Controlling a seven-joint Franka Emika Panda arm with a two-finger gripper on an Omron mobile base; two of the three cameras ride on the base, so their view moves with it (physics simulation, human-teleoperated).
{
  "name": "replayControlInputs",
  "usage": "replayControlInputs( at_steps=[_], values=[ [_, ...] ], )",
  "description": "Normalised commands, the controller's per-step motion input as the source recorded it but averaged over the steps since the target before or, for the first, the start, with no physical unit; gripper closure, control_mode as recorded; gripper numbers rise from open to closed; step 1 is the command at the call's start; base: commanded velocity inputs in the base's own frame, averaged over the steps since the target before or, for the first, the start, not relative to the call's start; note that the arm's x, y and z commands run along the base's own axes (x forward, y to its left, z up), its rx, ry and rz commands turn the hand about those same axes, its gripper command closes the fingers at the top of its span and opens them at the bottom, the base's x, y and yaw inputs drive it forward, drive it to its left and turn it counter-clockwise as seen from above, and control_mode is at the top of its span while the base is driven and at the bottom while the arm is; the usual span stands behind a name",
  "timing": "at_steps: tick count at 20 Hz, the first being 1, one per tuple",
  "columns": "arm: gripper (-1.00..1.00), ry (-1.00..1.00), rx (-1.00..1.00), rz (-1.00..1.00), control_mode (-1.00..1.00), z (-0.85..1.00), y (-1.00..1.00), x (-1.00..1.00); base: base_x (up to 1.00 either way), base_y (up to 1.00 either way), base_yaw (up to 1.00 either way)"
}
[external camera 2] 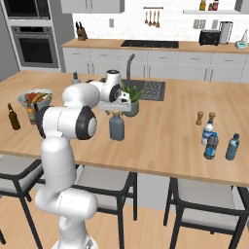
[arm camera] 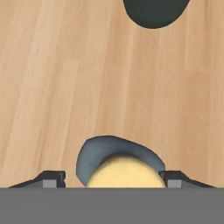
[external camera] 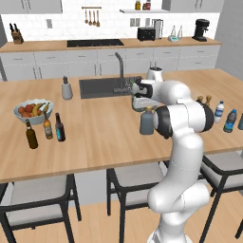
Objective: Move the plastic bottles in the middle to the plastics group, and the glass bottles in the middle to the glass group.
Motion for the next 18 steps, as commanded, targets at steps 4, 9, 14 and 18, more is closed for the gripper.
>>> replayControlInputs(
  at_steps=[4, 9, 14, 18],
  values=[
    [1.00, 0.00, 0.00, 0.00, -1.00, 0.00, 0.00, 0.00, 0.00, 0.00, 0.00],
    [1.00, 0.00, 0.01, 0.00, -1.00, 0.17, 0.06, -0.09, 0.00, 0.00, 0.00],
    [1.00, 0.00, 0.03, 0.04, -1.00, 0.81, 0.54, -0.29, 0.00, 0.00, 0.00],
    [1.00, 0.00, 0.00, 0.12, -1.00, 0.55, 0.98, -0.48, 0.00, 0.00, 0.00]
  ],
)
